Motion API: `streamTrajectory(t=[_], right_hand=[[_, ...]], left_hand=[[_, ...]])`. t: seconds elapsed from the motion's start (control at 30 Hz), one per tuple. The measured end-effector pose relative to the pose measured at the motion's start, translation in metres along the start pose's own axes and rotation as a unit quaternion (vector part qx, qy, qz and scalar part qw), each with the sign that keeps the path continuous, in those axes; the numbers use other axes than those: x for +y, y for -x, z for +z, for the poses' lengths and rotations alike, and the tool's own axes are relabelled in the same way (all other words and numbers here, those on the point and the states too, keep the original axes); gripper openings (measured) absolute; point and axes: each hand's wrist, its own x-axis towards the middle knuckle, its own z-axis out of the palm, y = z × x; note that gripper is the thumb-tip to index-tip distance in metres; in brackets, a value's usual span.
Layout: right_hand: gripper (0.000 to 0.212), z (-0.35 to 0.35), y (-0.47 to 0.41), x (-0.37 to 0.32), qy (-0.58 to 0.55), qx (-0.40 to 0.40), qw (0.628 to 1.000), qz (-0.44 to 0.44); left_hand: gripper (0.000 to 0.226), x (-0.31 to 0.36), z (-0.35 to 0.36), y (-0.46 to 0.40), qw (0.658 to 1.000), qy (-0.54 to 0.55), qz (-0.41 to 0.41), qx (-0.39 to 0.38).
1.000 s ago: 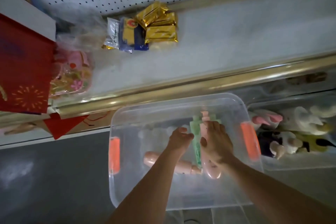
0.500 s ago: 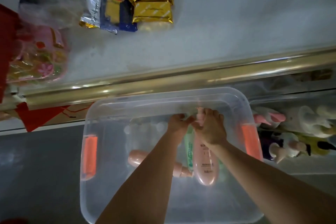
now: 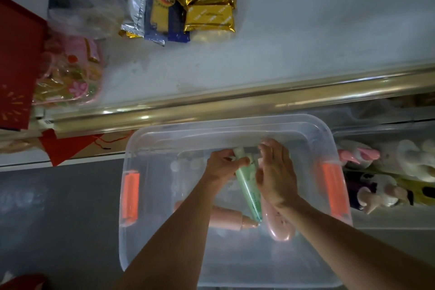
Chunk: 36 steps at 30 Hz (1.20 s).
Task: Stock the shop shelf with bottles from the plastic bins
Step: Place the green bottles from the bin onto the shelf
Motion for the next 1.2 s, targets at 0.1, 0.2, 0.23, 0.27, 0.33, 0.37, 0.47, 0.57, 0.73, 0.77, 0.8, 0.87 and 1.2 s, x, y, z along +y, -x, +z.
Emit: streamTrajectory(t=[0.1, 0.2, 0.23, 0.27, 0.33, 0.37, 0.47, 0.57, 0.73, 0.77, 0.8, 0.87, 1.2], right_hand=[[0.054, 0.005, 0.009, 0.003, 0.054, -0.018, 0.997, -0.045], [0.063, -0.001, 0.014, 0.003, 0.089, -0.084, 0.990, -0.063], [0.073, -0.003, 0.015, 0.004, 0.100, -0.123, 0.985, -0.072], [0.081, -0.003, 0.015, 0.005, 0.103, -0.163, 0.978, -0.075], [0.082, -0.004, 0.018, 0.004, 0.094, -0.206, 0.971, -0.077], [0.077, -0.003, 0.019, 0.002, 0.074, -0.213, 0.972, -0.072], [0.064, -0.002, 0.026, -0.012, 0.026, -0.228, 0.972, -0.053], [0.064, -0.011, 0.033, -0.030, -0.074, -0.230, 0.970, -0.006], [0.060, -0.046, 0.041, -0.062, -0.277, -0.295, 0.909, 0.100], [0.061, -0.054, 0.042, -0.067, -0.285, -0.300, 0.905, 0.099], [0.062, -0.061, 0.043, -0.073, -0.293, -0.304, 0.901, 0.097], [0.067, -0.078, 0.045, -0.084, -0.299, -0.309, 0.898, 0.091], [0.057, -0.184, 0.056, -0.143, -0.295, -0.287, 0.911, 0.008]], left_hand=[[0.034, 0.002, 0.000, 0.010, 1.000, 0.014, 0.015, -0.007], [0.028, 0.000, -0.008, 0.022, 0.998, 0.033, 0.047, -0.002], [0.029, 0.001, -0.012, 0.026, 0.997, 0.030, 0.064, 0.001], [0.028, 0.002, -0.016, 0.031, 0.996, 0.025, 0.083, 0.006], [0.025, 0.009, -0.026, 0.042, 0.993, 0.029, 0.115, 0.011], [0.026, 0.014, -0.032, 0.046, 0.991, 0.034, 0.128, 0.008], [0.031, 0.029, -0.053, 0.059, 0.988, 0.041, 0.151, 0.008], [0.031, 0.042, -0.075, 0.073, 0.985, 0.074, 0.153, 0.029], [0.040, 0.068, -0.097, 0.103, 0.980, 0.103, 0.160, 0.057], [0.039, 0.074, -0.100, 0.110, 0.979, 0.102, 0.169, 0.054], [0.036, 0.080, -0.102, 0.116, 0.978, 0.100, 0.179, 0.051], [0.030, 0.093, -0.110, 0.132, 0.975, 0.101, 0.190, 0.055], [0.024, 0.180, -0.145, 0.222, 0.962, 0.082, 0.256, 0.056]])
